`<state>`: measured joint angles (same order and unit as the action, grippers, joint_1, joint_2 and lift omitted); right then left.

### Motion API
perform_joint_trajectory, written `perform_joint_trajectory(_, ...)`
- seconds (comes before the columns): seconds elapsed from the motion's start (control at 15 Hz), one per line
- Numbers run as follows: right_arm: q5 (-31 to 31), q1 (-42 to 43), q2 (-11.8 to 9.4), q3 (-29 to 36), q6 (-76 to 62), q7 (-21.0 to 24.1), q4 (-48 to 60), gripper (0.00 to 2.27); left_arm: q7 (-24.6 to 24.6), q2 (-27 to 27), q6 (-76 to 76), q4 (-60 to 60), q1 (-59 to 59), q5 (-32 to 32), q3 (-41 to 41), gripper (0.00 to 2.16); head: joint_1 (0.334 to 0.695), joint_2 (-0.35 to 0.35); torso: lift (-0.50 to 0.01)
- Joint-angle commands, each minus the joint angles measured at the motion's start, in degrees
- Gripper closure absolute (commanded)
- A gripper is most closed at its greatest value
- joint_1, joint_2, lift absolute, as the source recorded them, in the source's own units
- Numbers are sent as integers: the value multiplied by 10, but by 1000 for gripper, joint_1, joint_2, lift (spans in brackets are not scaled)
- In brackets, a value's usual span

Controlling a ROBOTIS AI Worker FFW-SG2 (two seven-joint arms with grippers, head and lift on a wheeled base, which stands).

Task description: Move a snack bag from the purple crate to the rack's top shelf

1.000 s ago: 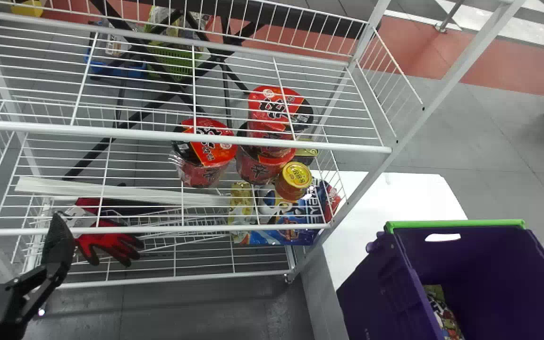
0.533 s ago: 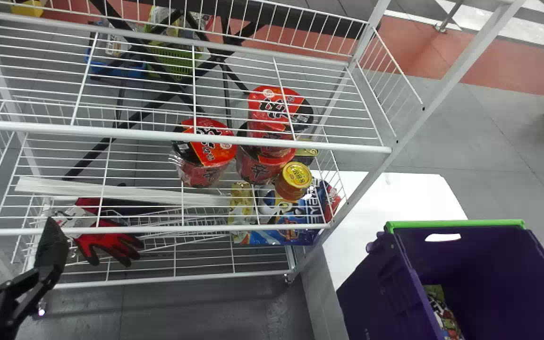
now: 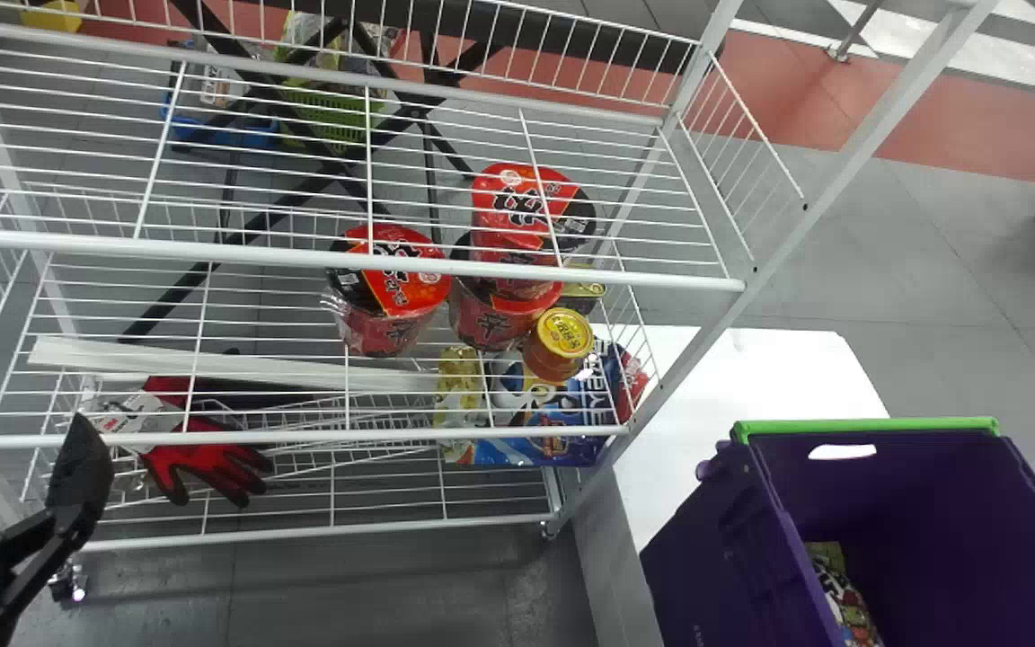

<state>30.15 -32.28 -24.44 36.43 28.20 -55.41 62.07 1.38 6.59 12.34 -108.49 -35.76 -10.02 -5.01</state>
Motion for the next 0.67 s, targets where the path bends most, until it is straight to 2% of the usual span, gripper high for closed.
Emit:
perform_joint_trajectory(0.0,-2,2,-3,15,-24,-15,3,1359,3,-2,0,-3,-5,0,-1,90,695,-350,-461)
perform_joint_trajectory(0.2,-5,3,-14,22,-22,-29,6,1426,7,-4,0,-7,-6,3,-7,90,695,-350,-461)
perform_joint_trajectory(0.6,-2,-6,-13,23,-22,-11,23,1426,17,-6,0,-14,-12,7,-18,90,695,-350,-461)
